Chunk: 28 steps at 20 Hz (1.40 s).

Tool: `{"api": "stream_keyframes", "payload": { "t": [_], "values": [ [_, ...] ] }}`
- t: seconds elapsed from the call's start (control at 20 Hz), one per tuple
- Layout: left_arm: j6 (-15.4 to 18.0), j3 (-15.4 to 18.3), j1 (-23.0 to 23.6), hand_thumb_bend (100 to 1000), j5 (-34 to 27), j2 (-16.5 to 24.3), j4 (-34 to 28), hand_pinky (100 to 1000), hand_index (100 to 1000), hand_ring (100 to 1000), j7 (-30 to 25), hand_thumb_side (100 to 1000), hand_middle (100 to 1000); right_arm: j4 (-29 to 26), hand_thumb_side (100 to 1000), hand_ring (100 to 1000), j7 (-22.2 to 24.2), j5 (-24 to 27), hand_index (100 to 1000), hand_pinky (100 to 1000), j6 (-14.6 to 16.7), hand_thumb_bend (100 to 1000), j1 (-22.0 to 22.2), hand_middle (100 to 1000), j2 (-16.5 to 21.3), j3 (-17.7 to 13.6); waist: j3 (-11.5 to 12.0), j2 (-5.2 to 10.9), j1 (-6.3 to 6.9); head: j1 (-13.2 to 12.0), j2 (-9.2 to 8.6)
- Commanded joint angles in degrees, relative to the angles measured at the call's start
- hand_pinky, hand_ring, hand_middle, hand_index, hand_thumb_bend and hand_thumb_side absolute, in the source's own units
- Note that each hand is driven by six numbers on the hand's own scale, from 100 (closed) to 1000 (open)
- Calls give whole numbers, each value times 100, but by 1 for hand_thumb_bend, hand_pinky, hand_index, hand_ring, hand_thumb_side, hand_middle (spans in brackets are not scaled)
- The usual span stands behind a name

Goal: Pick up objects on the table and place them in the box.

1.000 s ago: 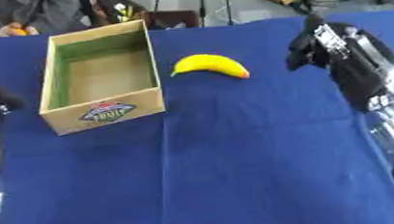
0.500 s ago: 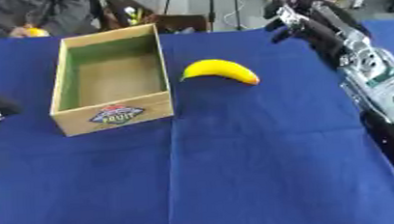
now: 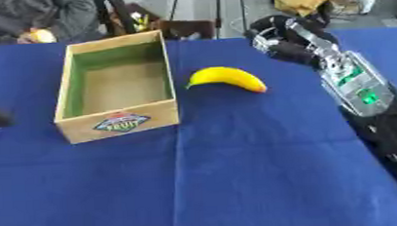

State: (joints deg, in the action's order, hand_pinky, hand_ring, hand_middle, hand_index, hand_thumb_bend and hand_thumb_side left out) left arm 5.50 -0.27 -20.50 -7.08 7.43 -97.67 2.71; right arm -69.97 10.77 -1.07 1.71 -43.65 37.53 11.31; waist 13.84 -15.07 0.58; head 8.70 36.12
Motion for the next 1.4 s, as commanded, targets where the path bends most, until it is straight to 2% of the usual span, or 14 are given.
{"api": "stream_keyframes", "payload": {
  "t": [0.05,0.2,0.5,0.7,0.8,1.15,1.4],
  "values": [
    [-2,-71,-107,498,-17,19,-77,611,556,566,-73,959,465,276,537,920,-103,-290,899,858,-35,391,-291,895,334,136,151,73,-19,149,-119],
    [-10,-98,-128,499,-29,7,-73,611,556,566,-113,959,465,509,526,933,-320,-564,905,880,-59,415,-370,904,382,249,276,58,-21,192,-159],
    [-14,-121,-146,500,-45,-8,-72,610,556,567,-149,959,465,692,505,954,-638,-1124,909,919,-140,525,-423,919,329,405,380,32,-28,265,-177],
    [-14,-125,-147,501,-53,-19,-73,610,556,567,-159,959,465,794,485,934,-692,-1502,906,895,-180,551,-457,896,217,424,407,22,-27,277,-159],
    [-12,-127,-147,501,-58,-25,-73,609,556,567,-161,959,465,849,466,905,-662,-1690,903,854,-174,556,-464,881,146,426,412,16,-27,283,-147],
    [-12,-125,-140,502,-70,-35,-69,609,556,568,-165,959,465,1020,383,817,-481,-2349,873,772,-98,490,-445,832,-48,329,427,-13,-12,295,-136],
    [-12,-124,-139,503,-81,-42,-67,609,556,568,-168,959,464,1103,302,765,-357,-2822,819,739,-10,367,-448,756,-168,245,436,-44,3,309,-139]
  ]
}}
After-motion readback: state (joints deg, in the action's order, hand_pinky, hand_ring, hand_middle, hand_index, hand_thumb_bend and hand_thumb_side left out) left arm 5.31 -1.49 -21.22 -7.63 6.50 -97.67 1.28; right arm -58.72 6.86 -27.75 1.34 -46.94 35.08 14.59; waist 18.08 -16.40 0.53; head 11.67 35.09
